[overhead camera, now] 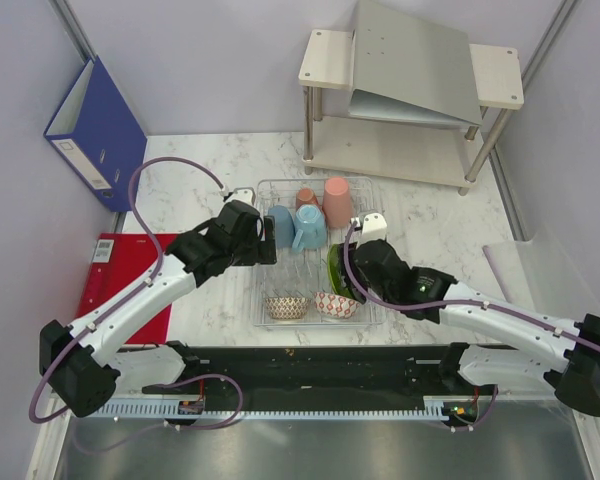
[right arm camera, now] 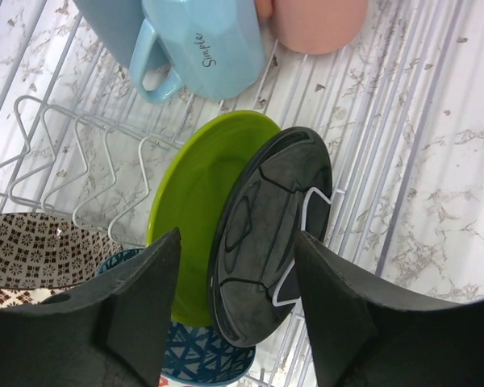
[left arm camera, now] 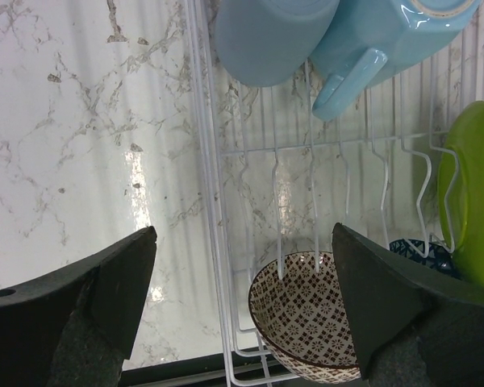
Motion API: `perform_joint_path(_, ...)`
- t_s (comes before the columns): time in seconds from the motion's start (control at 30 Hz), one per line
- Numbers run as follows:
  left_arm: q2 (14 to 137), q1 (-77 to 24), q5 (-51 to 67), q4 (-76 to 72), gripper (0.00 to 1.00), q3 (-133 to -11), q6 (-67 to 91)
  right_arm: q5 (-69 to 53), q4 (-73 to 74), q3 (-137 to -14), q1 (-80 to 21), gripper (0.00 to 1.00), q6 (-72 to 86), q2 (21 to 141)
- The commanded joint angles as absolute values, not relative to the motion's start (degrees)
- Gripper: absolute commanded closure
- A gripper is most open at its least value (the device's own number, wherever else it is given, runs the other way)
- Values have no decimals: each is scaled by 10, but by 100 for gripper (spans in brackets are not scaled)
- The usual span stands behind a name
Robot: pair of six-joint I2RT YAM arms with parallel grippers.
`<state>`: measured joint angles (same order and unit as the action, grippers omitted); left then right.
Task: Unload the mixed dishes from the dish rack
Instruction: Pick up the plate from the dish rack.
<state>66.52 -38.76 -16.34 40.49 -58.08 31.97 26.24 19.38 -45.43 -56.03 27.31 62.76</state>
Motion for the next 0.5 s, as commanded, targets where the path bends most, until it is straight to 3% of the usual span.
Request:
perform_joint_path(0.0, 662, -390, -163, 390, 4, -579, 337, 297, 188, -446, -562, 36, 281, 616)
perform_joint_path(0.47, 670, -390, -160, 390, 4, -573, 340, 290, 156, -439, -561, 46, 278, 674)
